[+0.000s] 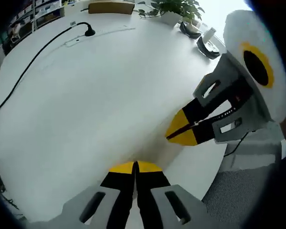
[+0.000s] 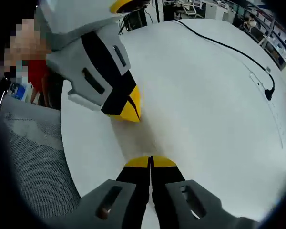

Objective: Arrange the utensils inside the cutlery case until each visible utensil rests in its matching compartment.

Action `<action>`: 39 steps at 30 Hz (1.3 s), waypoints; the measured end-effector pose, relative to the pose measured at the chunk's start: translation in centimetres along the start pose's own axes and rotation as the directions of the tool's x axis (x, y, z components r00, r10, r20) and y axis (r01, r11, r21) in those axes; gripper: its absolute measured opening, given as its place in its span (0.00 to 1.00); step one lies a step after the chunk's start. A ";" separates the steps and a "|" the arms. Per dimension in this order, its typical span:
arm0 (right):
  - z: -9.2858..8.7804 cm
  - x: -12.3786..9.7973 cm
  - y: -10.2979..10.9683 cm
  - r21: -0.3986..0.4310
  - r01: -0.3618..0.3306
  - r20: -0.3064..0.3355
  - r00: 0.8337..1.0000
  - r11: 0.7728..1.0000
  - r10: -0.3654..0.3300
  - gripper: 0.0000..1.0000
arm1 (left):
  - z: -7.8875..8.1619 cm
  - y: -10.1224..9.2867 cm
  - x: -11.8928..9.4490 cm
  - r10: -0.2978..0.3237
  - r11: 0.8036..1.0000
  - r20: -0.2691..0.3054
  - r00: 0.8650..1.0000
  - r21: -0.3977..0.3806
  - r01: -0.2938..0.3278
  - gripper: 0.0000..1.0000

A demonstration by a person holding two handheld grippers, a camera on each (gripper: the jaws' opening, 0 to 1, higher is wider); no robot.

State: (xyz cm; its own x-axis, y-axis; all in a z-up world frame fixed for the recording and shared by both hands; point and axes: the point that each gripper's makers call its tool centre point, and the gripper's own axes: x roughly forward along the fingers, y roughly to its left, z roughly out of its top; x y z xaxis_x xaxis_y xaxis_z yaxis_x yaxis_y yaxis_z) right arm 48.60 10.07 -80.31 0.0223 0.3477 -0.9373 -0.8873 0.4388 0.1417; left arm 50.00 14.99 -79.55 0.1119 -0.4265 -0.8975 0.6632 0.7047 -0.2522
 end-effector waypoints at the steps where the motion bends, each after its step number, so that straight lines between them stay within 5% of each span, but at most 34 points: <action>1: 0.8 0.0 0.1 -0.027 -0.014 0.044 0.999 1.000 0.015 0.00 | -0.4 0.2 -0.3 0.010 1.000 -0.028 1.000 -0.021 -0.011 0.00; 3: 0.8 -0.1 -0.1 0.022 -0.004 0.013 1.000 1.000 0.004 0.00 | -0.3 0.3 -0.3 0.010 1.000 -0.026 1.000 -0.029 -0.010 0.00; 5: 0.7 -0.3 -0.1 -0.055 0.000 -0.002 1.000 0.998 0.000 0.00 | -0.4 0.1 -0.1 0.007 0.999 -0.032 0.999 -0.034 -0.008 0.00; 9: 0.6 -0.1 0.1 -0.058 0.032 -0.061 0.998 0.998 -0.035 0.00 | -0.4 -0.4 0.1 0.038 0.998 -0.097 0.995 0.056 -0.033 0.00; 10: 0.7 0.1 -0.2 -0.143 0.031 -0.043 0.998 0.989 -0.038 0.00 | -0.6 -0.6 -0.1 0.018 0.999 -0.116 0.993 -0.033 -0.022 0.00; 12: 0.1 0.4 0.0 -0.042 0.028 -0.077 0.997 0.999 -0.031 0.00 | -0.4 -0.4 0.1 -0.024 0.998 -0.091 0.996 -0.068 0.018 0.00; 14: 0.0 0.5 -0.2 -0.041 0.040 -0.093 0.995 0.998 -0.043 0.00 | -0.4 -0.3 0.2 -0.003 1.000 -0.079 0.997 0.017 0.004 0.00; 18: -0.4 0.1 0.4 -0.047 -0.045 -0.095 0.995 0.998 0.040 0.00 | -0.3 -0.6 0.5 0.009 1.000 -0.077 0.997 0.012 -0.008 0.00; 21: -0.1 0.2 0.3 -0.030 0.033 -0.084 0.996 0.999 -0.035 0.00 | -0.5 -0.4 0.6 0.013 1.000 -0.080 0.997 0.009 -0.012 0.00; 24: 0.1 0.3 0.2 -0.092 0.068 -0.079 0.994 0.993 -0.075 0.00 | -0.5 -0.4 0.6 0.014 0.999 -0.050 0.999 0.030 -0.013 0.00; 29: 0.2 0.2 0.0 -0.068 0.060 -0.082 0.994 0.996 -0.066 0.00 | -0.6 -0.2 0.5 0.024 1.000 -0.008 1.000 0.003 -0.023 0.00; 30: -0.5 0.0 0.2 -0.062 0.048 -0.100 0.994 0.997 -0.054 0.00 | -0.1 -0.3 0.6 0.020 0.999 0.050 0.999 0.026 -0.021 0.00; 31: -0.3 0.1 -0.1 -0.072 0.065 -0.080 0.994 0.995 -0.071 0.00 | 1.0 -0.3 0.7 0.029 0.998 0.168 0.985 0.052 -0.039 0.00; 32: 0.3 0.1 -0.7 -0.069 0.109 -0.032 0.993 0.992 -0.111 0.00 | 1.1 0.4 0.5 0.079 0.991 0.214 0.974 0.091 -0.100 0.00; 34: 0.5 0.4 0.0 0.024 0.085 0.023 0.996 0.996 -0.086 0.00 | 1.6 1.5 0.2 0.155 0.962 0.286 0.946 0.175 -0.210 0.00; 36: 0.3 0.1 0.1 -0.054 0.062 0.030 0.998 0.997 -0.060 0.00 | 0.3 1.5 0.4 0.156 0.986 0.228 0.961 0.021 -0.165 0.00; 39: 0.5 -0.2 -0.1 0.023 0.060 0.091 0.994 0.998 -0.061 0.00 | -0.2 1.4 -0.4 0.171 0.973 0.180 0.969 0.122 -0.195 0.00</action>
State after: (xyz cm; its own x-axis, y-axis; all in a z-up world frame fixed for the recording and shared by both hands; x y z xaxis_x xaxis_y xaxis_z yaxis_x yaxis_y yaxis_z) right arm 48.92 10.40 -79.99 0.1184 0.3938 -0.9115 -0.8735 0.4779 0.0930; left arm 50.71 16.28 -79.66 0.3552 -0.3949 -0.8473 0.7141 0.6995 -0.0266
